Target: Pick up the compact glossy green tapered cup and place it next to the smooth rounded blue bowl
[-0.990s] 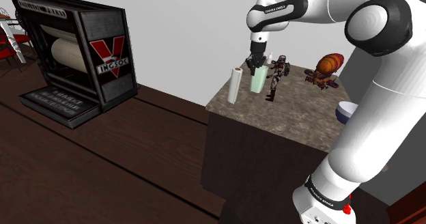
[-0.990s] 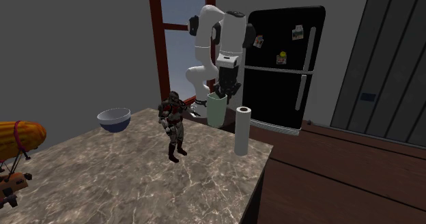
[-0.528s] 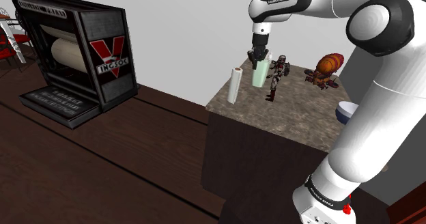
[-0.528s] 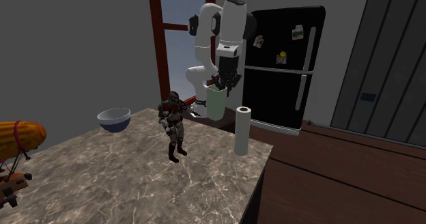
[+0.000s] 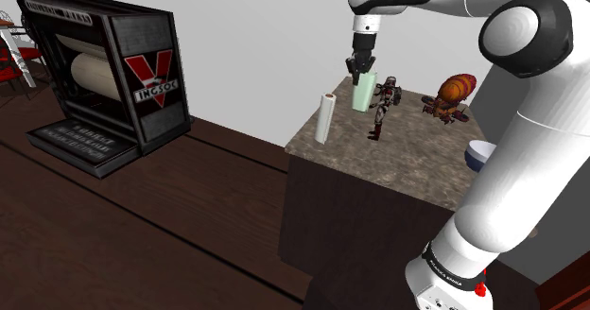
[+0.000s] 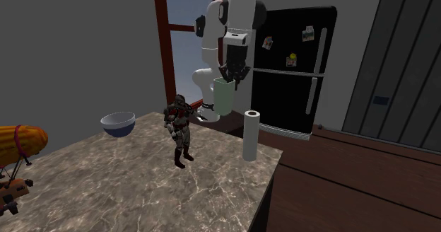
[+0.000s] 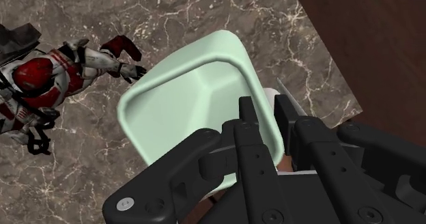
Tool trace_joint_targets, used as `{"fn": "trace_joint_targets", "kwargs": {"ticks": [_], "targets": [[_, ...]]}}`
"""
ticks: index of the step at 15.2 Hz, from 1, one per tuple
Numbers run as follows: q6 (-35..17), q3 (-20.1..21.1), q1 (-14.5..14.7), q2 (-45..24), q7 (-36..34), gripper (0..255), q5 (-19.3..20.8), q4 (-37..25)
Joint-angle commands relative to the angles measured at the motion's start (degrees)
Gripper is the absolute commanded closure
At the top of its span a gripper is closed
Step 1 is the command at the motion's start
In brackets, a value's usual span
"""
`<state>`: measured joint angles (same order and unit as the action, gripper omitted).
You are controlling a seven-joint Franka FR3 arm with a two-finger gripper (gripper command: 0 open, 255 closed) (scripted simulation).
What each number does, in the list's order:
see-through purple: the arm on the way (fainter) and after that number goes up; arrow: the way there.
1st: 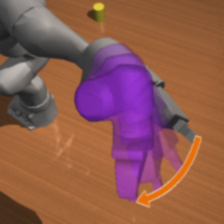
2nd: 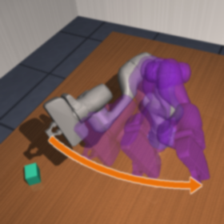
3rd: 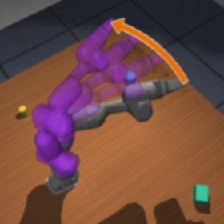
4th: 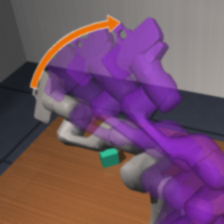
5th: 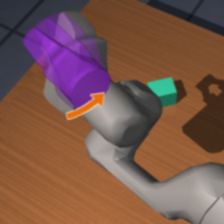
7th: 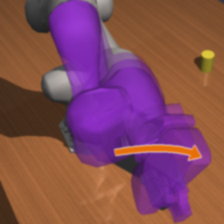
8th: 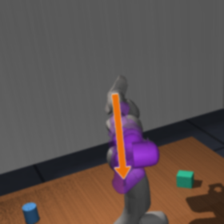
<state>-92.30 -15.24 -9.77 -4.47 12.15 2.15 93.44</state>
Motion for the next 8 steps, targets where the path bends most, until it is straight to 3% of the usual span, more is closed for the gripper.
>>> {"fn": "trace_joint_targets", "kwargs": {"ticks": [1, 6, 8], "targets": [[1.65, 0.03, 0.03, -0.27, 0.0, 255, -0.07, -1.91], [5.5, -0.03, -0.08, -0.97, 0.3, 255, -0.24, -6.44], [4.4, -0.55, -0.51, 3.13, 1.21, 255, 0.91, -1.44]]}}
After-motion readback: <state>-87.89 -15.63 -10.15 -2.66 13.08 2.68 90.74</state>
